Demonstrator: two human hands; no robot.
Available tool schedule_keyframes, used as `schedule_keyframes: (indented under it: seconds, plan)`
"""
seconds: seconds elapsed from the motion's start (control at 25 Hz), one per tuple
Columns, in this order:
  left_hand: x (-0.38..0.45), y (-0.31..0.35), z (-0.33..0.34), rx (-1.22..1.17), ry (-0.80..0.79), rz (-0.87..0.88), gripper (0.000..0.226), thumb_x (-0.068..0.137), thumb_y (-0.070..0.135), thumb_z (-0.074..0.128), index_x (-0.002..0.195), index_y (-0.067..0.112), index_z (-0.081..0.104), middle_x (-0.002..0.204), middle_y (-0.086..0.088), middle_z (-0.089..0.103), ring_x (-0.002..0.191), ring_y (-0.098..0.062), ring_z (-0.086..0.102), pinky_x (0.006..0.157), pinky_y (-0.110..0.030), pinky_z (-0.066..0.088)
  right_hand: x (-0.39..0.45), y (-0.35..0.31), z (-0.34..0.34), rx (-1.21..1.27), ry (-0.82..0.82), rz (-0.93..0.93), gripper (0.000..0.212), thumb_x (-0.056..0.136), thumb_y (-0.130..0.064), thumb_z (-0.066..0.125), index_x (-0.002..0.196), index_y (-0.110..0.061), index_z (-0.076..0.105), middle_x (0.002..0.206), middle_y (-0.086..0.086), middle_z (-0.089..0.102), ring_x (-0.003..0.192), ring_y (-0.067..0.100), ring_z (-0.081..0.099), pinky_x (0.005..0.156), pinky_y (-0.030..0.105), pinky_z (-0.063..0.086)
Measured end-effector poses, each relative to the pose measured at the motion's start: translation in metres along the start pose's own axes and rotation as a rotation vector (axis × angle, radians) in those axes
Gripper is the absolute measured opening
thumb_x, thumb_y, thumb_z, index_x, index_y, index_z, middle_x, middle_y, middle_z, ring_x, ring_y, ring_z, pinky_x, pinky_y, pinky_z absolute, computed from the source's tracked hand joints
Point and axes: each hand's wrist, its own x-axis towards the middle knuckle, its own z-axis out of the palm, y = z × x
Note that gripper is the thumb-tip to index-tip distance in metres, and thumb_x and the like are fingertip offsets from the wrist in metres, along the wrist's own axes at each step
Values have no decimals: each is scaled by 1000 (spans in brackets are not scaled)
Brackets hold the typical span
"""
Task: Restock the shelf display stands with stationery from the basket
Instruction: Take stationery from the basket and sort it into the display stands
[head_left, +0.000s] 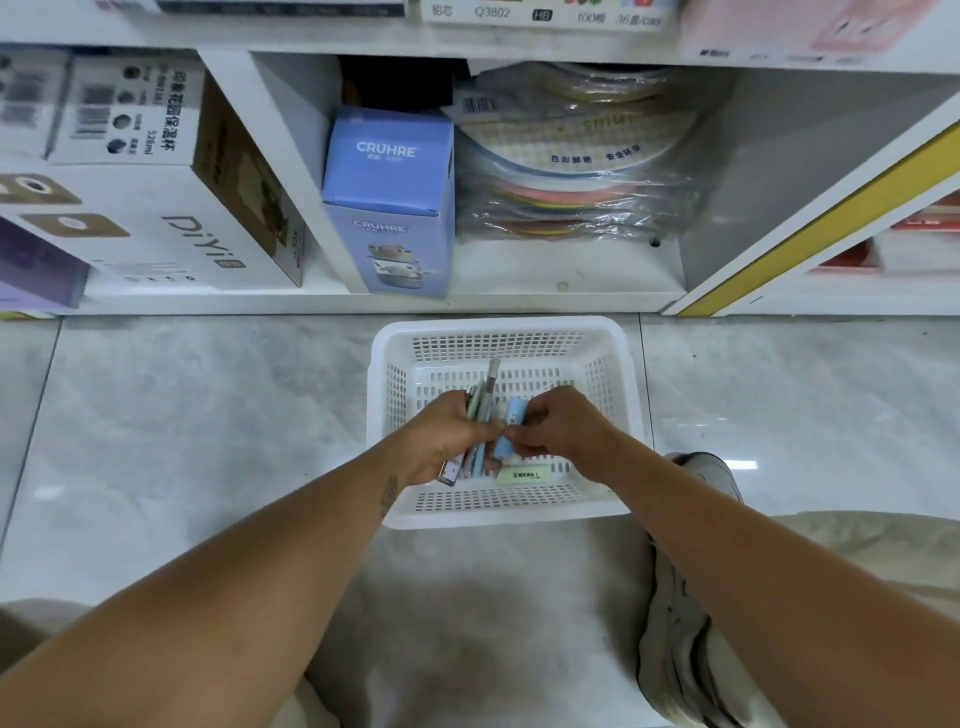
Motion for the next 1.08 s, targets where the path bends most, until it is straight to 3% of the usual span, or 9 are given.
schedule_keyframes:
  seconds: [0.08, 0.12, 0.28, 0.48, 0.6, 0.72, 0.8, 0.96, 1.08]
  plan:
    - [-3, -6, -3, 9, 11, -3, 21, 88, 10, 72, 106, 2, 67, 94, -20, 73, 79, -29, 74, 65, -39, 60, -1, -1, 5, 126, -85, -22, 18, 83, 10, 69, 101, 11, 71, 94, 28, 72, 93, 37, 72, 90, 39, 59]
    - [-4, -9, -6, 43, 33, 10, 19, 88, 11, 73, 105, 6, 67, 91, -17, 73, 75, -24, 74, 62, -36, 60, 0, -1, 8, 31, -74, -29, 20, 84, 8, 68, 103, 8, 71, 96, 25, 73, 94, 35, 73, 90, 39, 58]
    - [-9, -13, -22, 62, 97, 16, 15, 90, 15, 71, 104, 13, 67, 90, -13, 71, 71, -20, 71, 61, -36, 60, 5, 10, 19, -1134, -15, -148, 26, 88, -24, 71, 112, -20, 63, 113, 0, 63, 106, 23, 64, 90, 38, 54]
    - [-18, 6, -29, 24, -15, 17, 20, 91, 13, 69, 109, 8, 64, 97, -16, 70, 75, -23, 74, 61, -35, 59, 8, 22, 37, -1484, -19, -357, 34, 97, -13, 50, 131, -15, 48, 118, 6, 61, 105, 29, 65, 82, 39, 54]
    - [-34, 26, -31, 53, -107, 61, 17, 93, 10, 66, 109, 5, 63, 93, -18, 70, 79, -30, 73, 68, -43, 60, 4, 5, 21, -1196, 15, -249, 31, 93, -11, 52, 123, -17, 57, 118, 8, 63, 103, 27, 65, 86, 39, 55]
    - [-71, 67, -36, 129, -217, 115, 13, 95, 6, 62, 107, 5, 64, 99, -23, 70, 85, -33, 69, 78, -48, 56, -20, -53, -15, -512, 81, -194, 12, 86, -3, 66, 97, -8, 63, 93, 13, 67, 74, 22, 74, 66, 34, 61]
    - [-108, 106, -39, 184, -305, 146, 11, 95, 3, 59, 106, 5, 62, 98, -23, 69, 81, -30, 69, 67, -38, 60, -56, -105, -43, -225, 34, -261, 11, 84, 0, 74, 92, -4, 66, 78, 16, 70, 71, 27, 74, 63, 35, 61]
    - [-200, 187, -50, 255, -497, 273, 9, 96, 5, 57, 104, 1, 58, 89, -23, 65, 74, -29, 66, 48, -23, 47, -143, -197, -76, -158, 15, -500, 14, 79, -17, 83, 89, -9, 76, 71, 10, 70, 56, 15, 59, 49, 25, 46]
    - [-268, 232, -59, 179, -367, 420, 13, 93, 4, 59, 105, -1, 58, 91, -26, 64, 73, -31, 66, 46, -22, 45, -200, -246, -80, 52, -45, -588, 14, 74, -15, 83, 86, -11, 76, 73, 19, 70, 53, 20, 61, 47, 23, 48]
